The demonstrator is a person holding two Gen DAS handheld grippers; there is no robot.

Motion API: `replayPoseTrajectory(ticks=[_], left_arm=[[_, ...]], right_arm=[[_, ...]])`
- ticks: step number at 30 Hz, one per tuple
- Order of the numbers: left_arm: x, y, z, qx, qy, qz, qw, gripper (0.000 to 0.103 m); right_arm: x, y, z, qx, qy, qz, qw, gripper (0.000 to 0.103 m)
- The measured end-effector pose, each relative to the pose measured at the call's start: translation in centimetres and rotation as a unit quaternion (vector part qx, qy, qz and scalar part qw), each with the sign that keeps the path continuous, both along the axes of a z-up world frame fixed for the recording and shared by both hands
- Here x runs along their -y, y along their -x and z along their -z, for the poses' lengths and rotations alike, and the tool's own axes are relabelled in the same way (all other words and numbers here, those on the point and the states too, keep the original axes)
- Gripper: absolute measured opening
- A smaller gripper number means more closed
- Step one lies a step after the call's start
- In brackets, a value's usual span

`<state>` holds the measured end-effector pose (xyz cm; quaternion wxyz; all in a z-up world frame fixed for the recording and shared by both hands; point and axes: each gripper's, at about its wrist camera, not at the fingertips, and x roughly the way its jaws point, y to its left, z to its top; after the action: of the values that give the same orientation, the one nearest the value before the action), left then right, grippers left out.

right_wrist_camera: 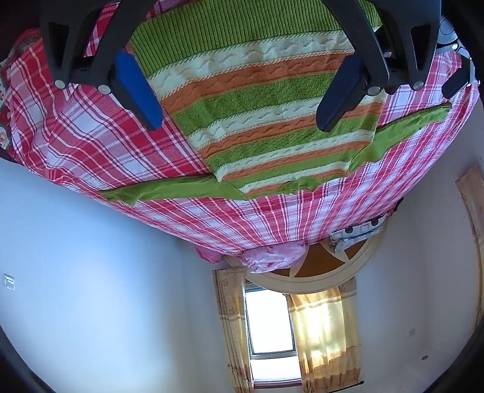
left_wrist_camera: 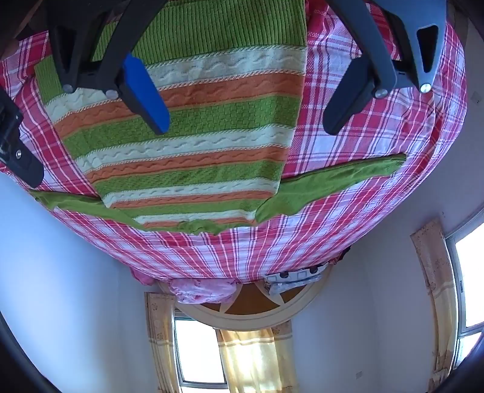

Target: Fold small clothes

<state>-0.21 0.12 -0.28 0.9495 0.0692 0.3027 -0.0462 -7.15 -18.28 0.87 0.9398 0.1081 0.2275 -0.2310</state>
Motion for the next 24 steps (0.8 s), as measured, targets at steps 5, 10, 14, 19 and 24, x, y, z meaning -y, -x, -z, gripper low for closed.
replayPoseTrajectory(ticks=[5,10,14,19,24], left_arm=[[-0.26,-0.07,0.04,-0.005,0.007,0.0,1.0,0.103],[-0.25,-0.13,0.2,-0.008,0.008,0.0,0.9999,0.103],[-0.19,-0.11,0.22,-0.008,0.01,-0.001,0.9999,0.103],[-0.29,-0.13,0.19,-0.008,0.01,0.0,0.9999,0.103],[-0.29,-0.09,0.18,-0.009,0.011,0.001,0.9999,0.103]], right_arm=[[-0.07,-0.05,-0.1,-0.001,0.0,0.0,1.0,0.102],[-0.03,-0.06,0.0,-0.002,0.0,0.001,1.0,0.102],[-0.01,0.02,0.06,-0.002,-0.001,0.001,1.0,0.102],[-0.02,0.07,0.21,-0.003,-0.001,0.003,1.0,0.102],[-0.07,0.08,0.3,-0.005,-0.001,0.003,1.0,0.102]])
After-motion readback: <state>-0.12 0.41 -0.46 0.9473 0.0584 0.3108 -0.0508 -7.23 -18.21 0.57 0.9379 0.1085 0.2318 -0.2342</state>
